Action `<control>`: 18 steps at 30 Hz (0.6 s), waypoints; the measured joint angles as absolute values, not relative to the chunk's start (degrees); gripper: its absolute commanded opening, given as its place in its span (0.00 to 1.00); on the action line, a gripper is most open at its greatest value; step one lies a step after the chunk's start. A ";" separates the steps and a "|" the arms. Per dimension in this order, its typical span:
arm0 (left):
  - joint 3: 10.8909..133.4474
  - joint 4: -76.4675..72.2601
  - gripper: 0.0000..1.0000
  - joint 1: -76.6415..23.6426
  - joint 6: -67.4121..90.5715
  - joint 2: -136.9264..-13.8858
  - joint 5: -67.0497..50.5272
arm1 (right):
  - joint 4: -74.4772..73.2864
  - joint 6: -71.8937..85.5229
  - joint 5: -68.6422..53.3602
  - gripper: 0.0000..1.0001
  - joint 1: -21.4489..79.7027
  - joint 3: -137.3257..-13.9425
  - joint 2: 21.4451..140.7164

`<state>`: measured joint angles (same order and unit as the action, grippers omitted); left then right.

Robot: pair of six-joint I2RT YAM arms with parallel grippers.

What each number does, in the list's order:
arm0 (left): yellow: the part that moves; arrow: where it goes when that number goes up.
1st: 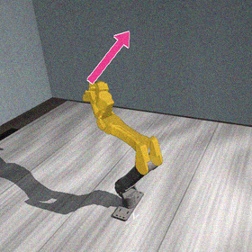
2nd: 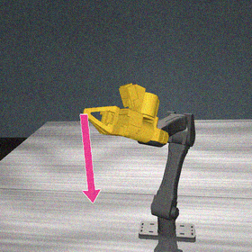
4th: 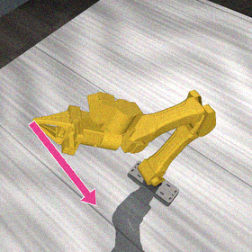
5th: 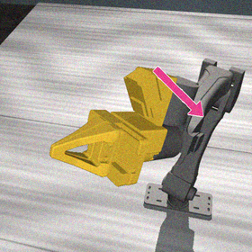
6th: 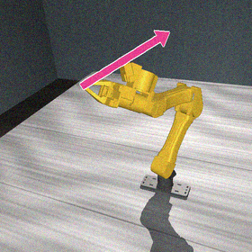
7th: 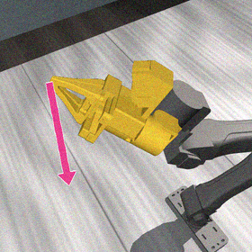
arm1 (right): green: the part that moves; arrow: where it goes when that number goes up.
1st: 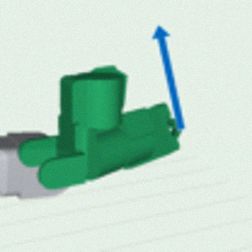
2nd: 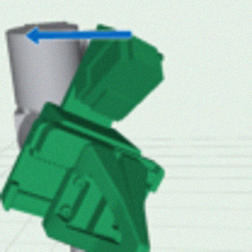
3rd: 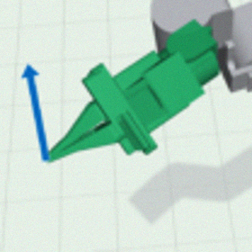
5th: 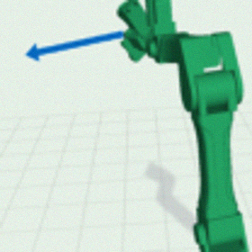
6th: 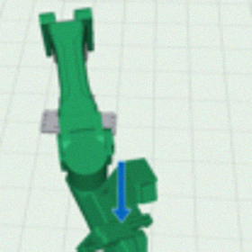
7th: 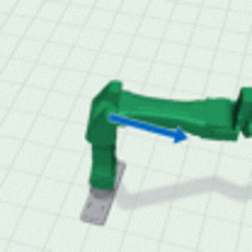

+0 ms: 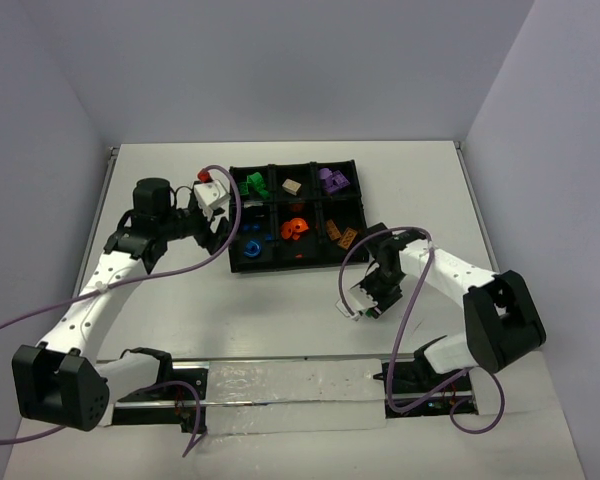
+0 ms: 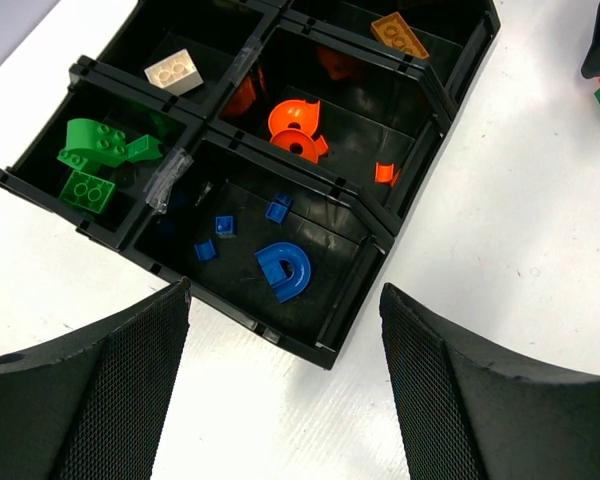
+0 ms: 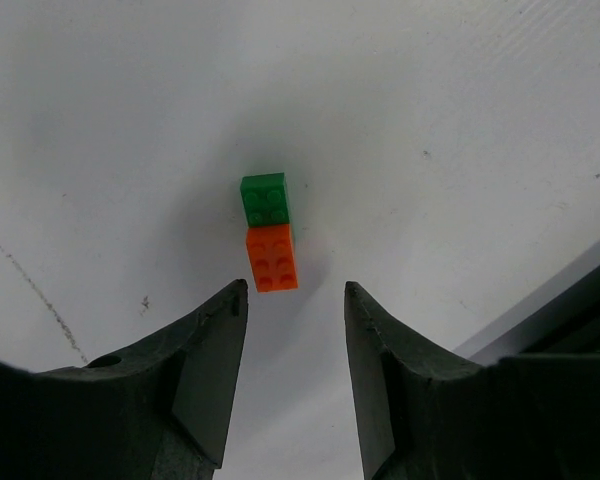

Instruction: Sort the legos into containers by color

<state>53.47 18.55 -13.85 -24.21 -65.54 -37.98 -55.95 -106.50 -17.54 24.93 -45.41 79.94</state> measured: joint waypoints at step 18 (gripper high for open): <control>53.47 18.59 0.82 -13.82 -24.68 -67.67 -37.93 | -51.94 -106.19 -15.88 0.39 25.39 -41.87 80.40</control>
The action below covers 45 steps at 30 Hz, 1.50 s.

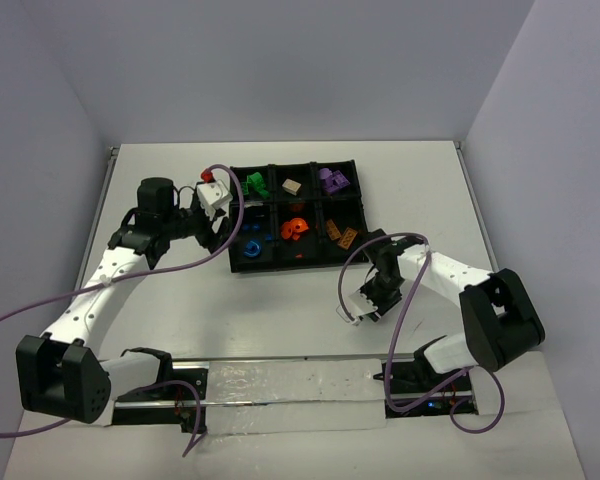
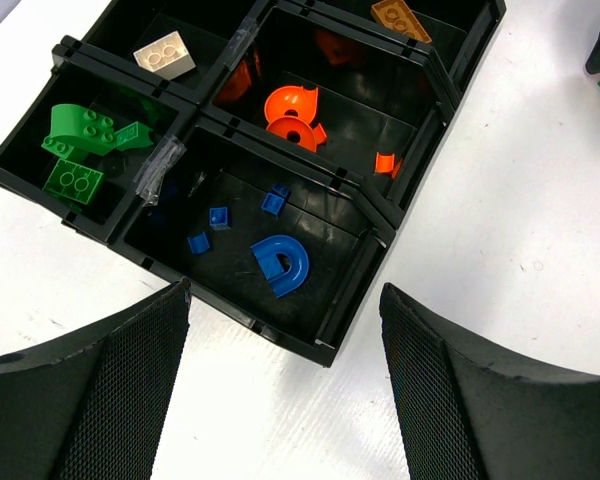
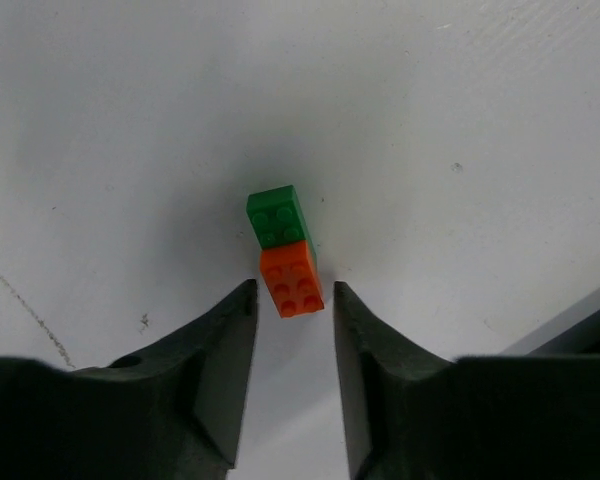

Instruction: Sort the legos into containers by color

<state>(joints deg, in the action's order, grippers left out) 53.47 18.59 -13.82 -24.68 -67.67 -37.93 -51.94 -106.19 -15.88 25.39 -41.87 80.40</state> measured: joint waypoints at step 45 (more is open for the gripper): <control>59.42 8.60 0.86 -21.45 -5.32 -68.93 -58.81 | -36.31 -26.13 -54.39 0.00 29.91 -82.78 83.99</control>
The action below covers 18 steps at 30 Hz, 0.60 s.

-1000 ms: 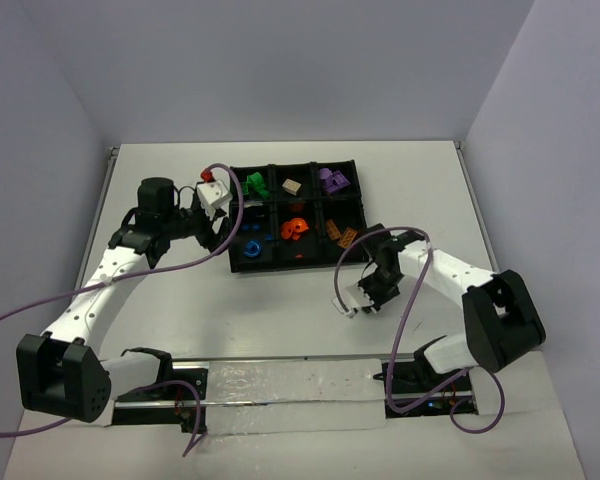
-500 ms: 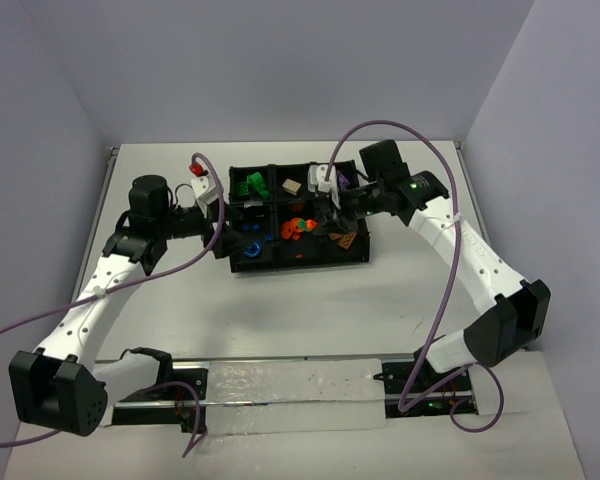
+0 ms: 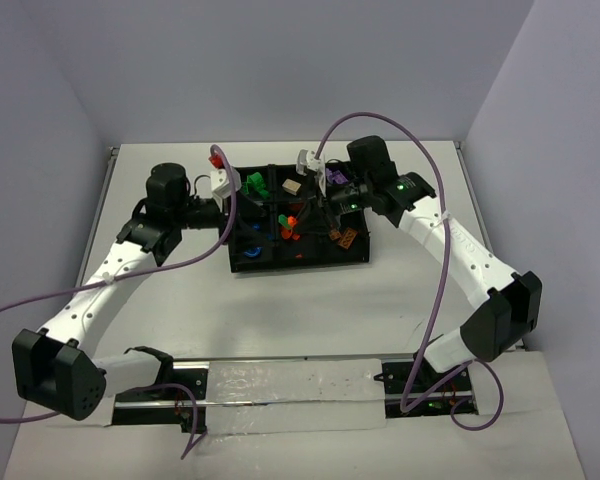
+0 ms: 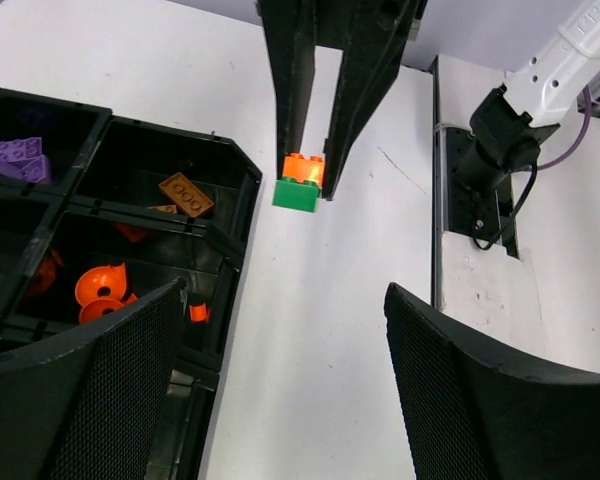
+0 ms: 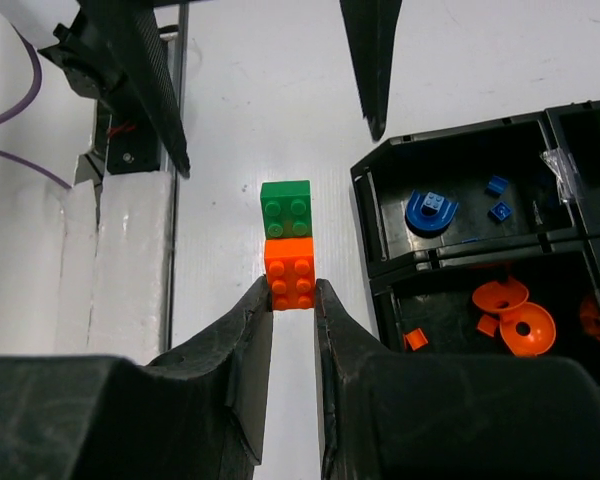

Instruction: Sort the legos into containers by color

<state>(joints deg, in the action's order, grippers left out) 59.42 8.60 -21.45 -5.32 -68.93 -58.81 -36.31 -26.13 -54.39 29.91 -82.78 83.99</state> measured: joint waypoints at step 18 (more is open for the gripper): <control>61.41 8.32 0.60 -25.62 -6.52 -70.82 -58.70 | -33.34 -22.77 -52.90 0.00 32.45 -80.26 83.96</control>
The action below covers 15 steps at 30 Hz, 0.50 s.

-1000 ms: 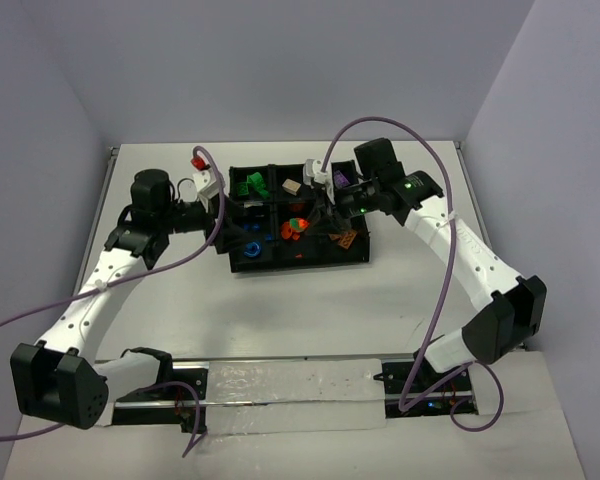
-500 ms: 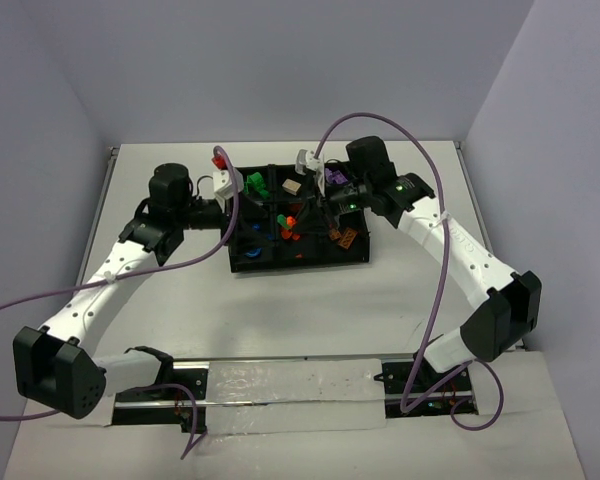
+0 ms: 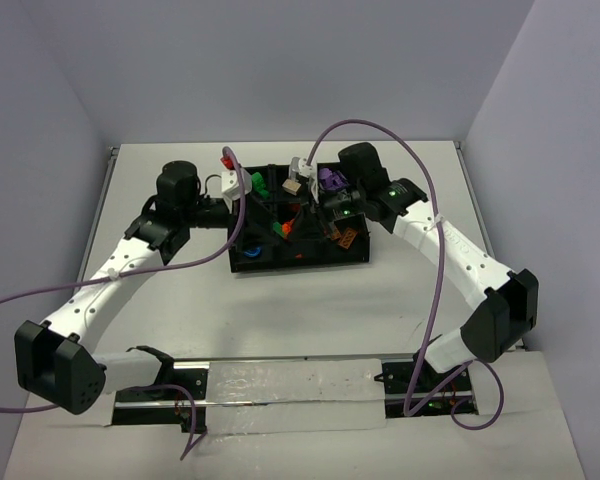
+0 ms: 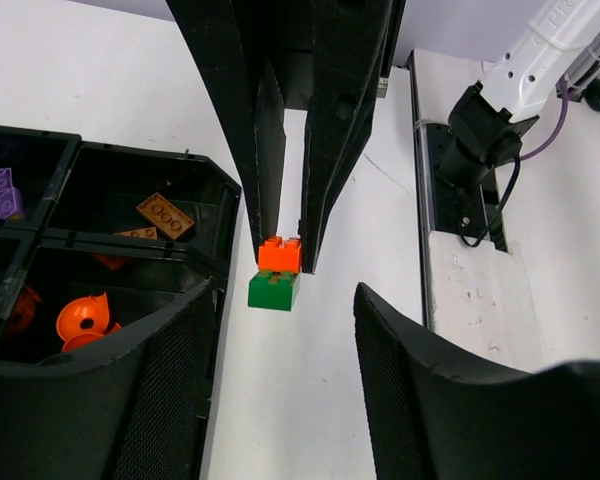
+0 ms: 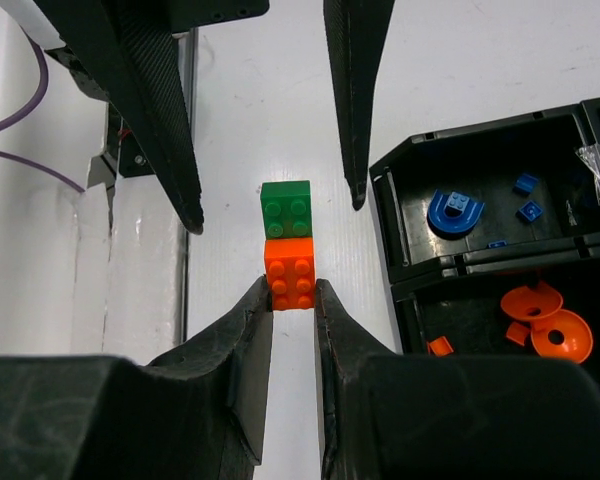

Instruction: Sort the legos into containers by color

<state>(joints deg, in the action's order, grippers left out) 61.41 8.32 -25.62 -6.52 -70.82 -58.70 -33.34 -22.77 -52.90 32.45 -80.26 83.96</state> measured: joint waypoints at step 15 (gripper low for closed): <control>61.89 9.08 0.02 -26.17 -7.81 -71.44 -57.68 | -32.51 -22.37 -51.87 0.00 33.23 -80.12 83.91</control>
<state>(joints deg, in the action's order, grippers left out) 61.89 9.08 -26.17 -7.81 -71.44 -57.68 -32.51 -22.37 -51.87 33.23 -80.12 83.91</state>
